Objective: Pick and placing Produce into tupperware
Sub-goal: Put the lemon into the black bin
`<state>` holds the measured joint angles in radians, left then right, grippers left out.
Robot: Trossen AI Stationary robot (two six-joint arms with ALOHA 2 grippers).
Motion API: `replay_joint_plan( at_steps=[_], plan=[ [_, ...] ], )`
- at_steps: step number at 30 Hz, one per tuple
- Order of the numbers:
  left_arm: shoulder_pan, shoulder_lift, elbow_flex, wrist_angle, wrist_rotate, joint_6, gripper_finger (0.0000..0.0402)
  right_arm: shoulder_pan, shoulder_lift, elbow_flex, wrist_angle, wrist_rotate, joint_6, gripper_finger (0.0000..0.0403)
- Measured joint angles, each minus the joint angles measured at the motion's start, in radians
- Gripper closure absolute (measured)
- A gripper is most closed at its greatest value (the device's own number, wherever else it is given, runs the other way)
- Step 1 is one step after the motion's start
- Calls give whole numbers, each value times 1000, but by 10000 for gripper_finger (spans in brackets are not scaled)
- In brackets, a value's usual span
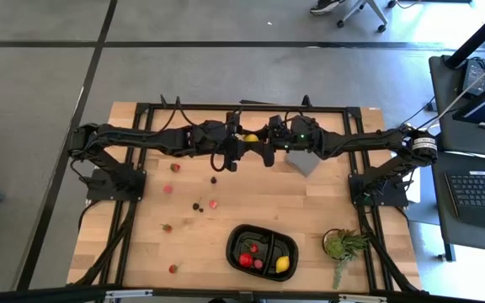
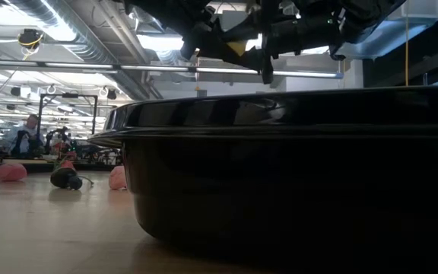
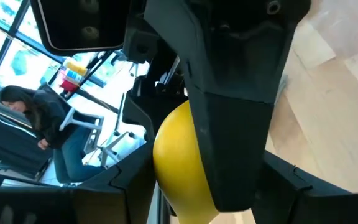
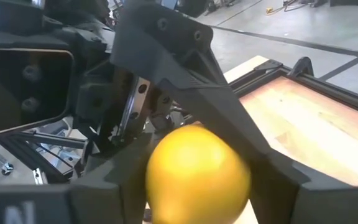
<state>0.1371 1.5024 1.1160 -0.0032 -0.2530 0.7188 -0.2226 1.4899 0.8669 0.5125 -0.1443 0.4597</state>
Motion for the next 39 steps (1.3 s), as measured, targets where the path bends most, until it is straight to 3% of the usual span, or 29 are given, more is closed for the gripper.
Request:
replay_joint_plan(
  at_steps=[9,13,17,25,28,32,35,39],
  plan=[
    [-8,0,0,-3,-4,-6,171,1,0,0,1,-10,-46,193],
    [-19,0,0,-19,-83,-61,164,1,0,1,-5,-9,-45,193],
    [-17,1,1,-97,-86,-56,150,1,0,1,-25,-11,-39,193],
    [-14,-50,1,-151,-120,-121,132,-5,-1,2,-264,-19,-17,193],
    [0,-109,2,-272,-72,-216,135,11,-10,0,-337,-109,-18,193],
    [47,-180,1,-435,88,-369,135,81,-40,2,-440,-145,-49,193],
    [77,-203,1,-484,182,-437,132,162,-67,19,-552,-142,-95,193],
    [89,-208,-1,-496,204,-462,133,322,-68,122,-854,-38,-127,193]
  ],
)
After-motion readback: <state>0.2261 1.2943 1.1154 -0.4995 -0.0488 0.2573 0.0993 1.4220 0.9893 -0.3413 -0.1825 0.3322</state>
